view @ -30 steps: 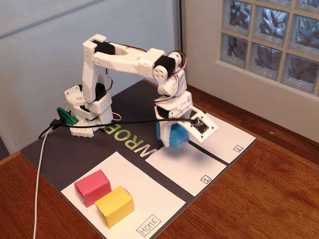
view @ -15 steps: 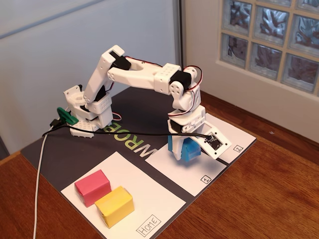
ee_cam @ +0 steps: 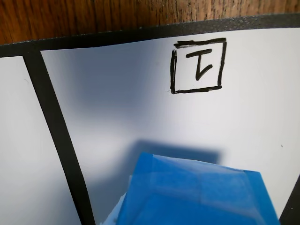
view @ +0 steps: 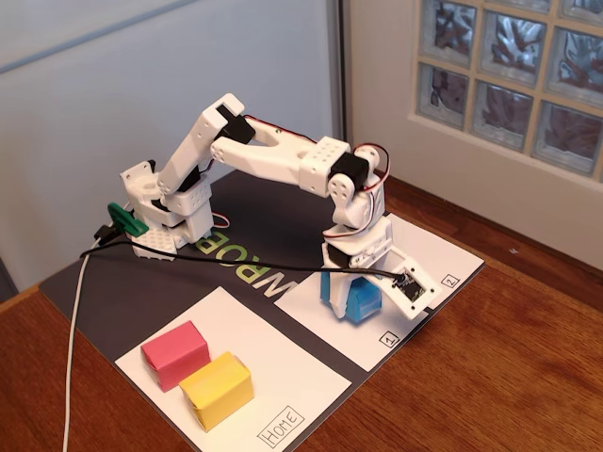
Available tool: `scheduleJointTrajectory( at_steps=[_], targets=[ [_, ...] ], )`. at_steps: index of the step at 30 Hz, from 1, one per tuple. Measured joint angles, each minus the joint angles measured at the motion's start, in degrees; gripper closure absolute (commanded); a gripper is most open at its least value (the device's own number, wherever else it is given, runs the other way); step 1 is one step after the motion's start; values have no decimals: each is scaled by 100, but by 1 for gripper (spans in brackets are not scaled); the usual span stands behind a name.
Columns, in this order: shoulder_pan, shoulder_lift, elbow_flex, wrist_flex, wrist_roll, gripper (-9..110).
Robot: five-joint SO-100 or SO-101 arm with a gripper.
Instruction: Move box blue to zone 1
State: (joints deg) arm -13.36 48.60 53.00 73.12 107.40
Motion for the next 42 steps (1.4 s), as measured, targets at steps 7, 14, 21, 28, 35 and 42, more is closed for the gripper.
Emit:
scheduleJointTrajectory(
  at_steps=[7, 14, 21, 28, 35, 42],
  targets=[
    [-26, -185, 0, -53, 0, 102],
    [-26, -334, -62, -53, -9, 102],
    [-26, -413, -123, -53, -26, 99],
    [-35, -457, -149, -53, -35, 68],
    [-53, -571, -211, -79, -9, 57],
    [-53, -431, -193, -79, 0, 57]
  ],
)
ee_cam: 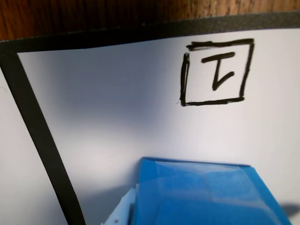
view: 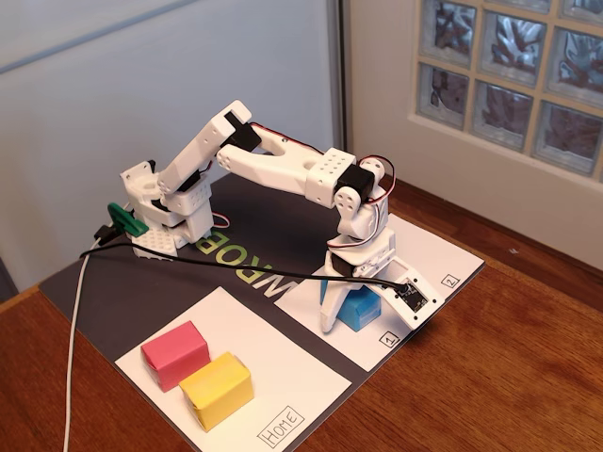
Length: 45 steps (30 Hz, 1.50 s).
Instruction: Move box blue to zone 1
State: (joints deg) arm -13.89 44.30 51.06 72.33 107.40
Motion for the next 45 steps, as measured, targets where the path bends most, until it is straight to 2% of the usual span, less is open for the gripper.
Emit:
scheduleJointTrajectory(
  at_steps=[23, 28, 34, 40, 45],
  targets=[
    [220, 2347, 9, 1125, -229, 61],
    [360, 3103, 9, 1749, -457, 68],
    [642, 4096, 79, 2672, -923, 83],
    [940, 5229, 1028, 2742, -1292, 100],
    [1125, 6284, 2294, 2540, -1441, 101]
  ],
)
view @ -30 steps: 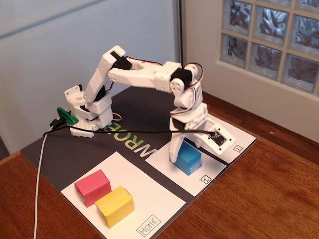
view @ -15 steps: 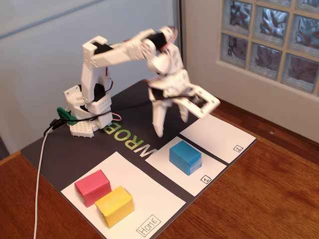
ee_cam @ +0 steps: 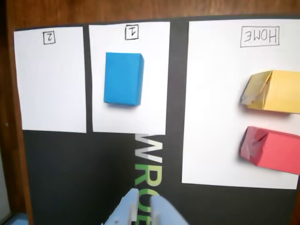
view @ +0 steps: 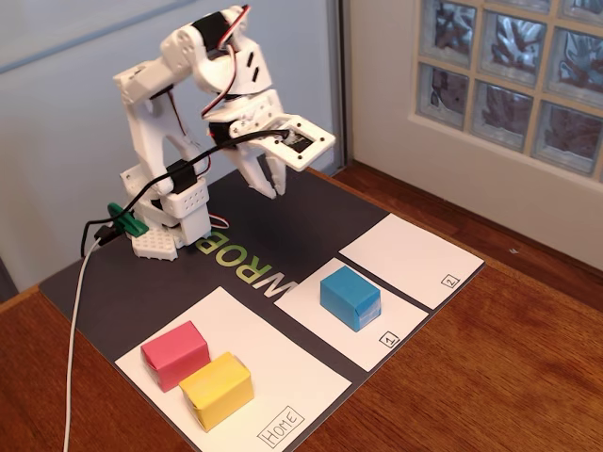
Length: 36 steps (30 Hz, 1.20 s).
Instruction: Move box blue to zone 1
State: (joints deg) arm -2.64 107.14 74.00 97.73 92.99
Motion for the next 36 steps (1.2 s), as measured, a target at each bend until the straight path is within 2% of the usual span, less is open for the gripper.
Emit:
scheduleJointTrajectory(
  at_steps=[8, 13, 25, 36],
  targets=[
    [132, 2733, 3727, -1354, -62, 102],
    [167, 3929, 5370, -1714, -237, 102],
    [598, 5186, 7646, -2558, -1160, 102],
    [853, 6882, 9158, -2505, -1459, 102]
  ],
)
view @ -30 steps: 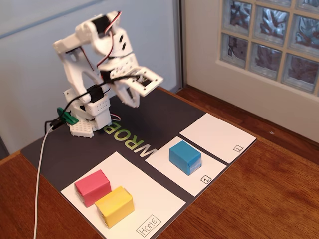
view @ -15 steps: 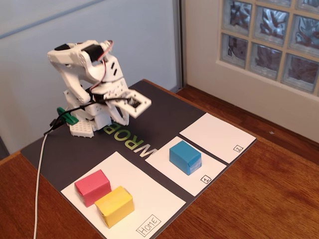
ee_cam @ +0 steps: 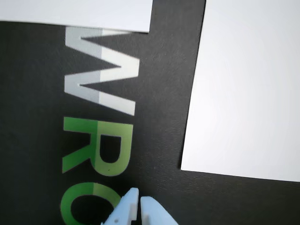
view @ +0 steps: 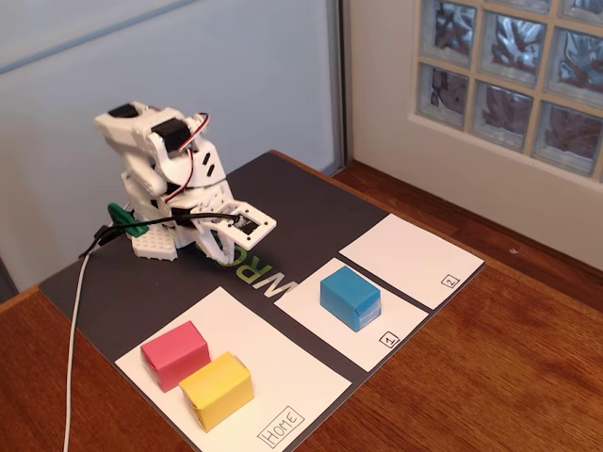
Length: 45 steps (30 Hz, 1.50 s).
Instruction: Move box blue to zone 1
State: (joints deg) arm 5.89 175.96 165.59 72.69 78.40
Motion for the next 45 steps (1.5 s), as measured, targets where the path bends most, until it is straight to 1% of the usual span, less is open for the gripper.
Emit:
scheduleJointTrajectory(
  at_steps=[4, 6, 45],
  targets=[
    [26, 1063, 642, 545, -18, 102],
    [88, 1230, 773, 615, -79, 102],
    [123, 1239, 800, 615, -88, 102]
  ],
)
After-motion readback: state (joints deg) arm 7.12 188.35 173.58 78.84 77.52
